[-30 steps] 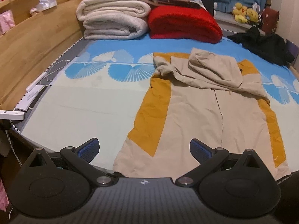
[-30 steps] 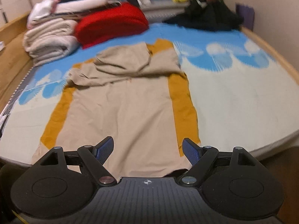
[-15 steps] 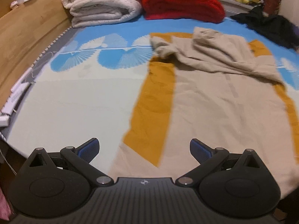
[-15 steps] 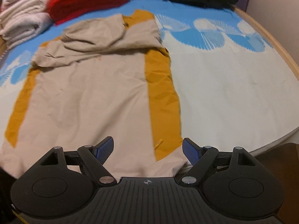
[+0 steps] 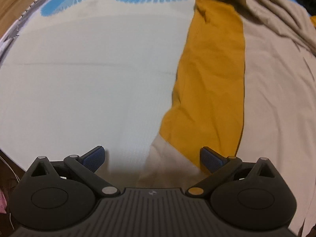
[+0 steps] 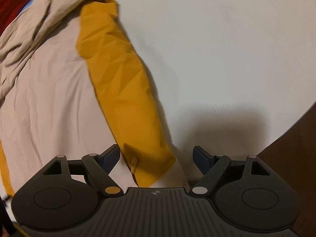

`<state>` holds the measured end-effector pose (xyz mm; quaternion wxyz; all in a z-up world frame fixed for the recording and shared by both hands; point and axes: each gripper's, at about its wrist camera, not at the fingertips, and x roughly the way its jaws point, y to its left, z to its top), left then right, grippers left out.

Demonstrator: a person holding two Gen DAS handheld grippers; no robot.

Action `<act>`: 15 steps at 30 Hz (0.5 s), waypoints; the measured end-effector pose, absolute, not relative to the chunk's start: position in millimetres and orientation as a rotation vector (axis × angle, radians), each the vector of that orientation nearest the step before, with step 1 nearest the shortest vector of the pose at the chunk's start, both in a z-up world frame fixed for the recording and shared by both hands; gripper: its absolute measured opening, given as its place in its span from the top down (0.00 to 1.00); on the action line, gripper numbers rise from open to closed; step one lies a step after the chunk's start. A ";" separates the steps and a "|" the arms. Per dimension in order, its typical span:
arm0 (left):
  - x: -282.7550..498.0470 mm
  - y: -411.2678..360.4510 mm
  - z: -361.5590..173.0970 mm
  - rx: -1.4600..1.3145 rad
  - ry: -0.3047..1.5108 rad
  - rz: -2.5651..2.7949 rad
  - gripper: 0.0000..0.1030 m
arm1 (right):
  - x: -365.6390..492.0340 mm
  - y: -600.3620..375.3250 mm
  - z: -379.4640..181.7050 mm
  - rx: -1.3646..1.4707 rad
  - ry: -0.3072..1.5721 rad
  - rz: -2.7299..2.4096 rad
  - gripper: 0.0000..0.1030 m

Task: Fold large clothes
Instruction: 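Grasp the jacket hem with the left tool while the right tool grasps the hem too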

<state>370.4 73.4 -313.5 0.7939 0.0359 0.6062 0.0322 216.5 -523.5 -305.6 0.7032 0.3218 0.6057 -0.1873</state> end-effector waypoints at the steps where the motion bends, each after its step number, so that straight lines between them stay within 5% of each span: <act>1: 371.3 71.7 -317.0 0.073 1.309 0.062 0.00 | 217.3 -523.3 -308.4 0.718 1.346 -0.412 0.20; 9: 367.0 70.2 -325.2 0.039 1.370 -0.037 0.00 | 213.7 -499.7 -310.5 0.617 1.393 -0.202 0.17; 12: 359.2 66.3 -319.3 0.059 1.370 -0.084 0.11 | 202.7 -489.4 -303.8 0.575 1.381 -0.154 0.53; 13: 357.2 66.9 -315.7 0.051 1.364 -0.089 0.22 | 199.1 -487.1 -301.1 0.563 1.371 -0.153 0.80; 14: 354.0 69.1 -310.4 0.037 1.356 -0.089 0.29 | 195.2 -485.7 -298.2 0.580 1.358 -0.147 0.85; 15: 351.4 72.6 -306.0 0.008 1.355 -0.090 0.50 | 193.4 -486.0 -295.7 0.610 1.343 -0.136 0.86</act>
